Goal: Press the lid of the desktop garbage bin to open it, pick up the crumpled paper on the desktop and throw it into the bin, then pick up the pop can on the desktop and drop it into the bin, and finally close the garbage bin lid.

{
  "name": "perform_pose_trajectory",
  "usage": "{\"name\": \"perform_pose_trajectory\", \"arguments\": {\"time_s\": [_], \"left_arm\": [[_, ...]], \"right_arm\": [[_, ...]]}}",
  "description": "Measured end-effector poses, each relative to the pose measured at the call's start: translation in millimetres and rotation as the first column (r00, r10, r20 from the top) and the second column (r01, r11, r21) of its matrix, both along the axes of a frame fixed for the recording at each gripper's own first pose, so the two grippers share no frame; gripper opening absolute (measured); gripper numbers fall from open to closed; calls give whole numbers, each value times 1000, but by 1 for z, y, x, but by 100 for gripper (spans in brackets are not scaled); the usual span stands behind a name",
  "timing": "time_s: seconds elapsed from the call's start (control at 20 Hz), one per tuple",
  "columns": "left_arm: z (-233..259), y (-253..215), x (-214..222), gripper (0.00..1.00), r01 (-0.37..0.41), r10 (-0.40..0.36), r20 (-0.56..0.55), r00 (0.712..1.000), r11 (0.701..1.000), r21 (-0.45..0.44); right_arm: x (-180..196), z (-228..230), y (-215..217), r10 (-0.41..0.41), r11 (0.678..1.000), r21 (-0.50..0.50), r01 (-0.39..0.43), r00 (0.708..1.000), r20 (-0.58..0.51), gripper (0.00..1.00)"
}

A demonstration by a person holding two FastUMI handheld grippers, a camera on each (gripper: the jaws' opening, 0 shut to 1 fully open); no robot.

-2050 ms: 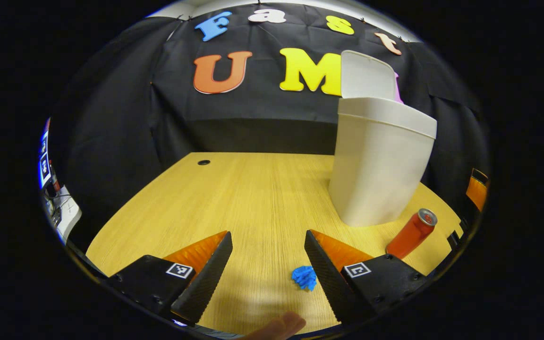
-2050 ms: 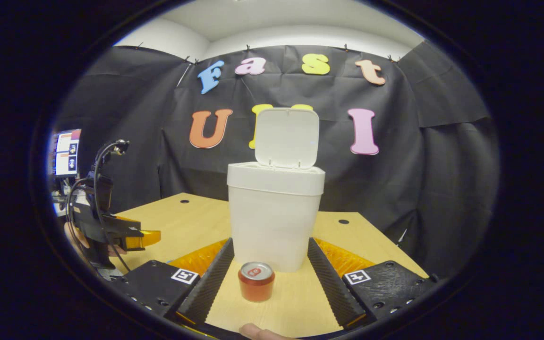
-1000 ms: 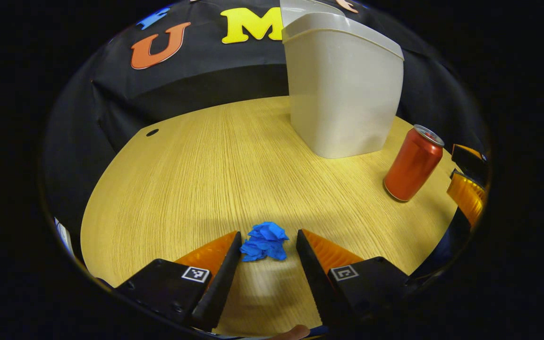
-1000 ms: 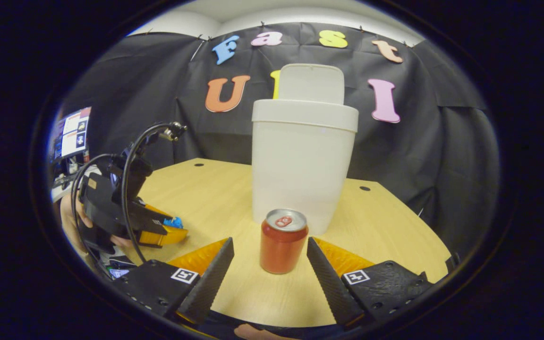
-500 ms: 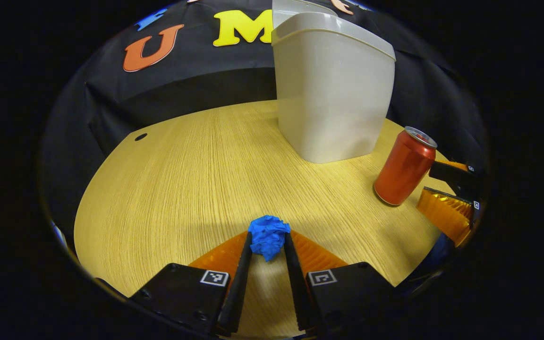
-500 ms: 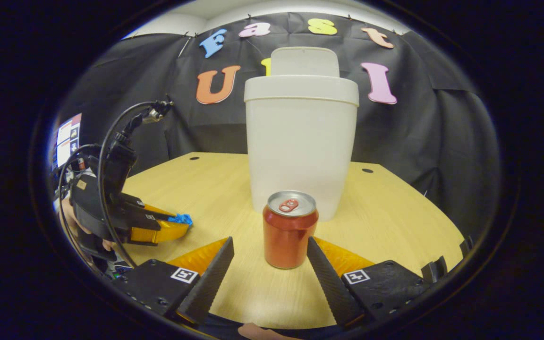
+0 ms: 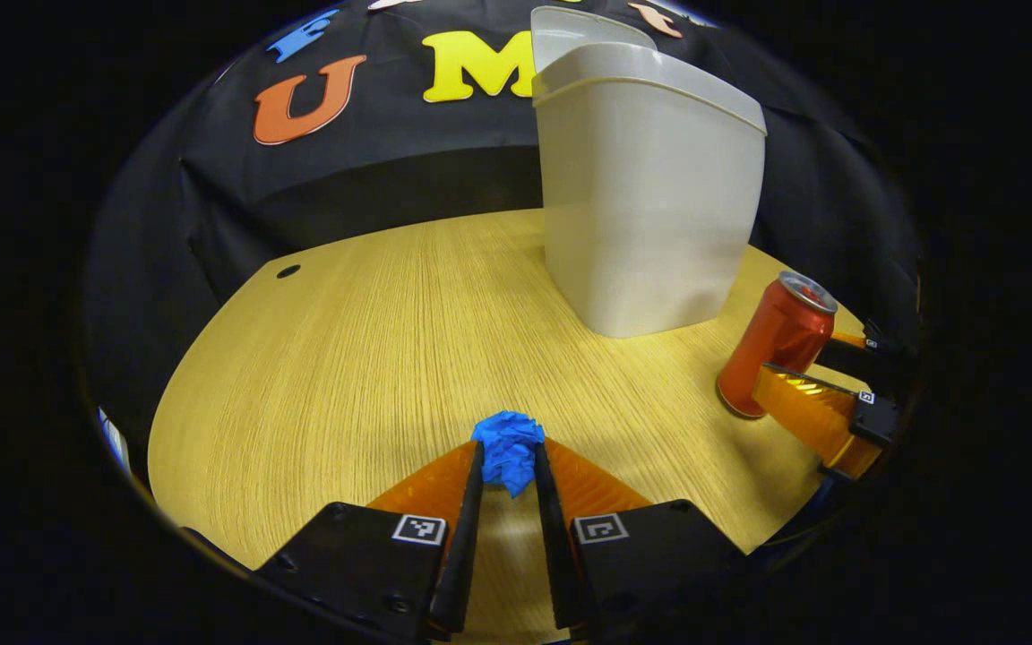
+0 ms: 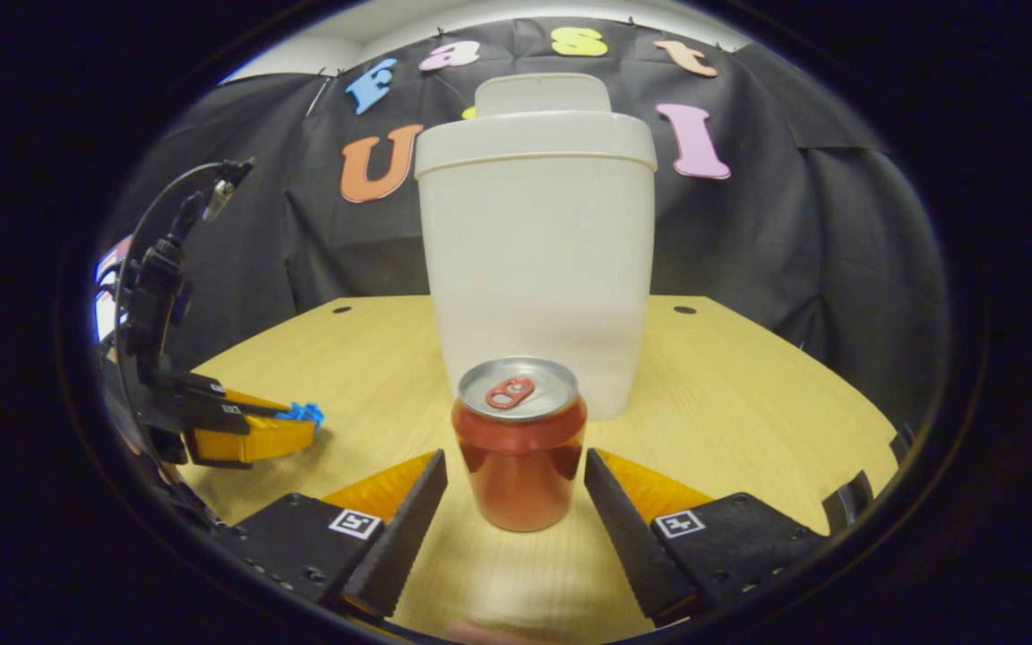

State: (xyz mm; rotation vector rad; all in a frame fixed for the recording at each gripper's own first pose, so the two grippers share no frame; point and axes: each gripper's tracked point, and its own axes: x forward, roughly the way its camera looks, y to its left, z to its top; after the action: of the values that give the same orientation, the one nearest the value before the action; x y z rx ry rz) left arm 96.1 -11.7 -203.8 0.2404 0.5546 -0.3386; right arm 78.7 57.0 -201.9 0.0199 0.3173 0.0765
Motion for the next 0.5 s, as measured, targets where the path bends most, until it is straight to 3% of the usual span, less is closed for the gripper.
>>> {"name": "perform_pose_trajectory", "arguments": {"time_s": [0.15, 0.25, 0.5], "left_arm": [[13, 0, 1, 38, -6, 6, 46, 999, 1000, -5], [22, 1, 1, 38, -22, 22, 77, 997, 1000, -4], [37, 2, -6, 38, -49, 51, 151, 987, 999, -16]], "right_arm": [[4, 2, -2, 3, 999, -43, -1, 999, 33, 92], [3, 3, -1, 7, 1000, -29, -6, 1000, 29, 81], [-8, 17, -8, 16, 1000, -23, -15, 998, 53, 80]]}}
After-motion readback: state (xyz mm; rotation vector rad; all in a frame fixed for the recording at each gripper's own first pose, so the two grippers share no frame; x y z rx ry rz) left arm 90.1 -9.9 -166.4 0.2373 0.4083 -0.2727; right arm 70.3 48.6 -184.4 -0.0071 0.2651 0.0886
